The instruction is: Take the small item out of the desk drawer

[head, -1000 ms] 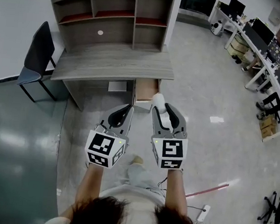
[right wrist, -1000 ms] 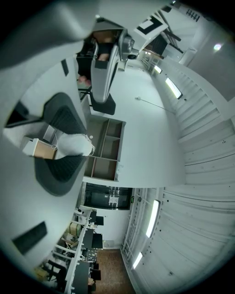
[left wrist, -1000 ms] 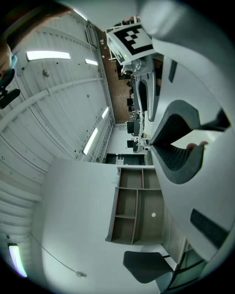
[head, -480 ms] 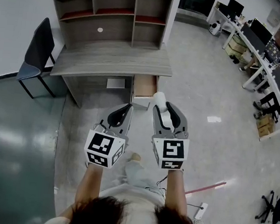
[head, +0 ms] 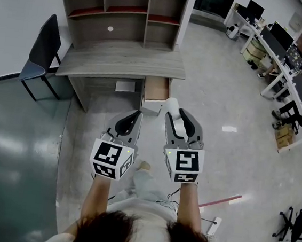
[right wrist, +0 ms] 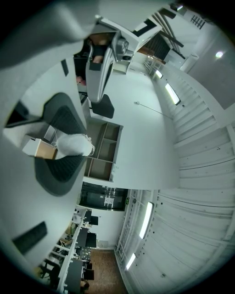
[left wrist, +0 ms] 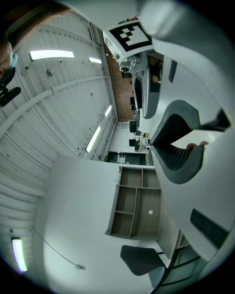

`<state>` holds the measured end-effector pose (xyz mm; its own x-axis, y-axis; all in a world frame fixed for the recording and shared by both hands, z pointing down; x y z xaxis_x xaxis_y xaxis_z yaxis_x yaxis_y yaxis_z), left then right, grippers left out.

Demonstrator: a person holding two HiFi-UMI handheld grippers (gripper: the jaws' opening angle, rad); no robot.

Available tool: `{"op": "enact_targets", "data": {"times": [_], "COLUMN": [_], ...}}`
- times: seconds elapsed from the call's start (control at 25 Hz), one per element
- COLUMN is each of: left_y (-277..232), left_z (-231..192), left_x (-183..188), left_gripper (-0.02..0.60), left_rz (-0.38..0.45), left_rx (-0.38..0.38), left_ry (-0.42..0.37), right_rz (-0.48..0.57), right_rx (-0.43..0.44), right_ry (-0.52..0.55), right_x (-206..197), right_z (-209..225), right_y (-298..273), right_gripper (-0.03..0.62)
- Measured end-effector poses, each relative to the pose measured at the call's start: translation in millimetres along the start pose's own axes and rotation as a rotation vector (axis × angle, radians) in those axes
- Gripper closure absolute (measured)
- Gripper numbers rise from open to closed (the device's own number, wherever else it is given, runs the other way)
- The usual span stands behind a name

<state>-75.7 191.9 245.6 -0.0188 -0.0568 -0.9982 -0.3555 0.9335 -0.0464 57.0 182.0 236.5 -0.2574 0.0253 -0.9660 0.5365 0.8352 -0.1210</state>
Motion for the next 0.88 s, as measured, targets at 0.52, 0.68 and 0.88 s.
{"op": "enact_targets", "data": {"times": [0.52,0.68,0.88], "left_y": [21.5,21.2,19.2], "left_z": [10.4,10.2,15.4], "left_x": [-3.2,-3.2,-3.5], "left_gripper": [0.569,0.569,0.569], "left_rz": [-0.002,-0.002,-0.002], "left_rx": [0.006,0.013,0.013], "left_ry": [0.002,0.007,0.000], "right_rz": [0.015,0.016,0.018], "right_rx": [-0.010,-0.005,-0.002], "right_ry": [0.004,0.001,-0.003], "right_x": [2.7,1.0,-0.9], "right_z": [-9.0,-8.7,-4.5], "right_y": [22.2,21.9,22.7], "right_gripper": [0.439,0.439,0.439]}}
Point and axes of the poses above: the fingertips, and each gripper's own axes: y backward along the fingers, z to its right, x out of its top, the point moved 4 cm from there along y, backward along the fingers, and after that the axes turned 11 degrees about x, right-handed, at the moved point
